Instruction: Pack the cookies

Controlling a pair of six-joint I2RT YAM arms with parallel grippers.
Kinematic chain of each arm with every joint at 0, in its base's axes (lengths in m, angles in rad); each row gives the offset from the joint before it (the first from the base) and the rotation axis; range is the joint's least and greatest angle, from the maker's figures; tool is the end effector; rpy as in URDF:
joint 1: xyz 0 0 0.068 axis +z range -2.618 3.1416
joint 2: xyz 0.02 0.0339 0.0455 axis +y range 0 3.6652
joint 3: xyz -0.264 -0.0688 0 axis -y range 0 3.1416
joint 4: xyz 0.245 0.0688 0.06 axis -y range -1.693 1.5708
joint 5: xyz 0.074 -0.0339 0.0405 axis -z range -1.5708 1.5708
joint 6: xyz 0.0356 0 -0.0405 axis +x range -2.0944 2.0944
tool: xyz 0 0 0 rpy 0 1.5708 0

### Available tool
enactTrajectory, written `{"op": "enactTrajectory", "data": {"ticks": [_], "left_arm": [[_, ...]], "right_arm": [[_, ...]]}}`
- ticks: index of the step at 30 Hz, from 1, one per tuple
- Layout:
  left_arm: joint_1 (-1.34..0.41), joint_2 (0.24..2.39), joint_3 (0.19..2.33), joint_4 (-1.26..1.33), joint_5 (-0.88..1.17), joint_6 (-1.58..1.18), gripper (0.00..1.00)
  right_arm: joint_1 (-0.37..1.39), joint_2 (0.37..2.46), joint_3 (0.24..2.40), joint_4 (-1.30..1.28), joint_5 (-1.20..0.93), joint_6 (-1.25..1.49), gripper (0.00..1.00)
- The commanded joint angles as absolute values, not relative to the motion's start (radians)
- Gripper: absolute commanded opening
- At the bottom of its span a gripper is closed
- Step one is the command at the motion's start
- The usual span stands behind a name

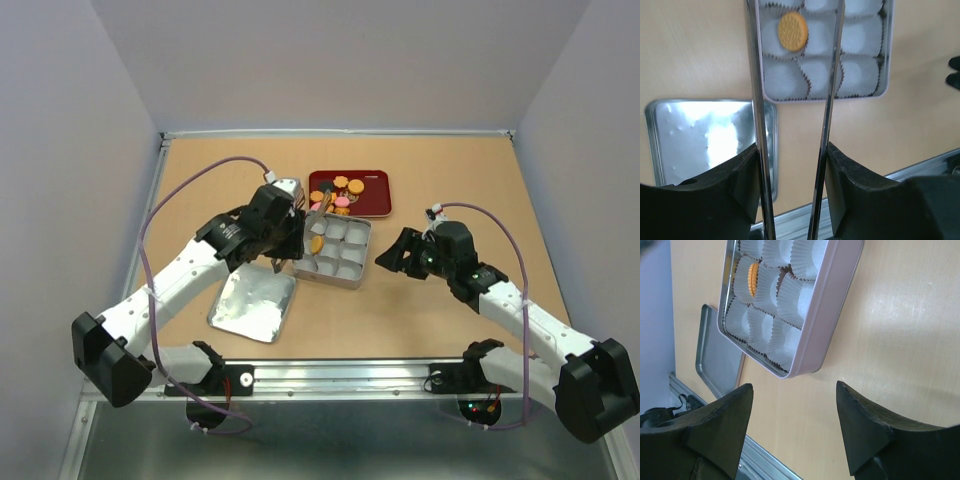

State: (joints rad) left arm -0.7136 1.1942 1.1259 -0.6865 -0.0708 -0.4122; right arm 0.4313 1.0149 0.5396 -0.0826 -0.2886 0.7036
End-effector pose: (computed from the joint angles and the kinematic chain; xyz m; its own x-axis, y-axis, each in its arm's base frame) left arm 0.1916 -0.1625 0.3271 -0.7206 0.0953 -0.6868 0.3550 0.9015 -0.2474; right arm 0.1935 0.1002 0.2217 -0.7679 0.3293 -0.5494 -0.1617 0.7303 0.6638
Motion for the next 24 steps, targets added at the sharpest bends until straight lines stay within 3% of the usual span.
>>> {"op": "enactTrajectory", "data": {"ticks": [1, 14, 24], "left_arm": [[-0.716, 1.287, 1.27, -0.681, -0.144, -0.344, 0.58], [-0.704, 1.578, 1.427, -0.624, -0.121, -0.241, 0.56], [-0.701, 1.686, 1.488, -0.65, -0.121, -0.227, 0.5]], "right_arm": [[0.426, 1.02, 0.522, -0.052, -0.29, 0.69, 0.72], [0.426, 1.057, 0.519, -0.049, -0.279, 0.673, 0.72], [0.426, 1.072, 0.505, -0.034, -0.287, 0.673, 0.72]]}}
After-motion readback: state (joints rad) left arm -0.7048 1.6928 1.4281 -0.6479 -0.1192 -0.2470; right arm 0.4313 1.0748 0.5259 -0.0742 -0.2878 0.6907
